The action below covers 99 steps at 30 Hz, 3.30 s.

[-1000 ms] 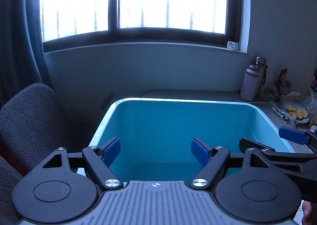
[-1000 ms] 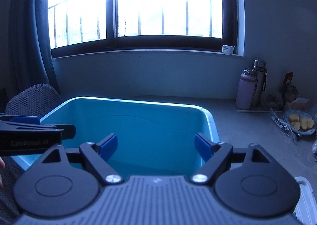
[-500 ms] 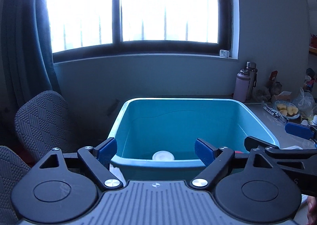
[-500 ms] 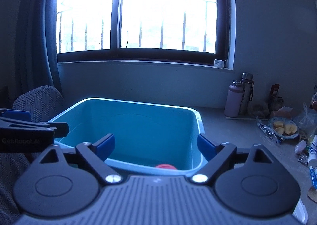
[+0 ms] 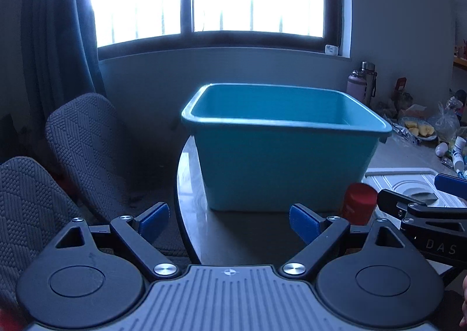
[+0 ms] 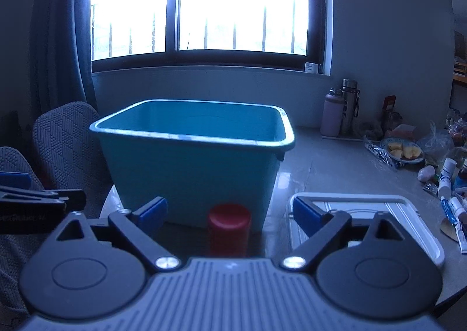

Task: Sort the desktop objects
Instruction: 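Grasp the remaining red canister with the right gripper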

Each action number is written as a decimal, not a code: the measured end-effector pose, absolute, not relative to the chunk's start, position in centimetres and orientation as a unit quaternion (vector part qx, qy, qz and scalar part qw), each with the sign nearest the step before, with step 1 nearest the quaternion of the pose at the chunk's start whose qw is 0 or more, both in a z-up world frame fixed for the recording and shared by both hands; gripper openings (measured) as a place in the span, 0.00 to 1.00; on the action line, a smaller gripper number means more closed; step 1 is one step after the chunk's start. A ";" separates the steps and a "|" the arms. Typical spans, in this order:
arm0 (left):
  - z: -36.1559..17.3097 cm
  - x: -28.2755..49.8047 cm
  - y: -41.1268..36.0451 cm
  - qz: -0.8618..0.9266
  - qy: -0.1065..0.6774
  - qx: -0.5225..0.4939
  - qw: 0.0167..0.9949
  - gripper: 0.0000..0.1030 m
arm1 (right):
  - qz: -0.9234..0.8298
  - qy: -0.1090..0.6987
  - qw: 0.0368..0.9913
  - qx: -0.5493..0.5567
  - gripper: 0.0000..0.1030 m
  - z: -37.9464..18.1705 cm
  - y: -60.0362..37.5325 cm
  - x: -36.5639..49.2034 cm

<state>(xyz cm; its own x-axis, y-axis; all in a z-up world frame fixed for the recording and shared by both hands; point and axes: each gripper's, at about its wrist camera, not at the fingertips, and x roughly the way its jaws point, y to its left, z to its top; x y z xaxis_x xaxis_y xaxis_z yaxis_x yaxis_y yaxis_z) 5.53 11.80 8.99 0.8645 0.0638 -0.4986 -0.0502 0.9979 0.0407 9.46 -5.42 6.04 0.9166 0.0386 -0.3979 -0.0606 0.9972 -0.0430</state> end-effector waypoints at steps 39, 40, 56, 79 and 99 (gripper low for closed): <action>0.9 5.7 10.3 0.043 0.296 0.024 0.954 0.89 | 0.016 0.229 0.973 0.001 0.91 -2.3 -7.4 9.4; 0.8 5.9 10.4 0.045 0.297 0.025 0.953 0.89 | 0.017 0.229 0.973 0.000 0.91 -2.4 -7.4 9.7; 0.6 9.4 10.9 0.061 0.306 0.016 0.950 0.89 | 0.024 0.246 0.969 0.002 0.91 -3.1 -7.1 14.2; 0.1 11.6 11.9 0.068 0.313 0.010 0.947 0.89 | 0.042 0.259 0.965 -0.008 0.47 -3.1 -5.9 17.5; 2.1 5.8 12.1 0.053 0.277 0.010 0.959 0.89 | 0.043 0.236 0.971 -0.020 0.47 0.9 -5.7 12.1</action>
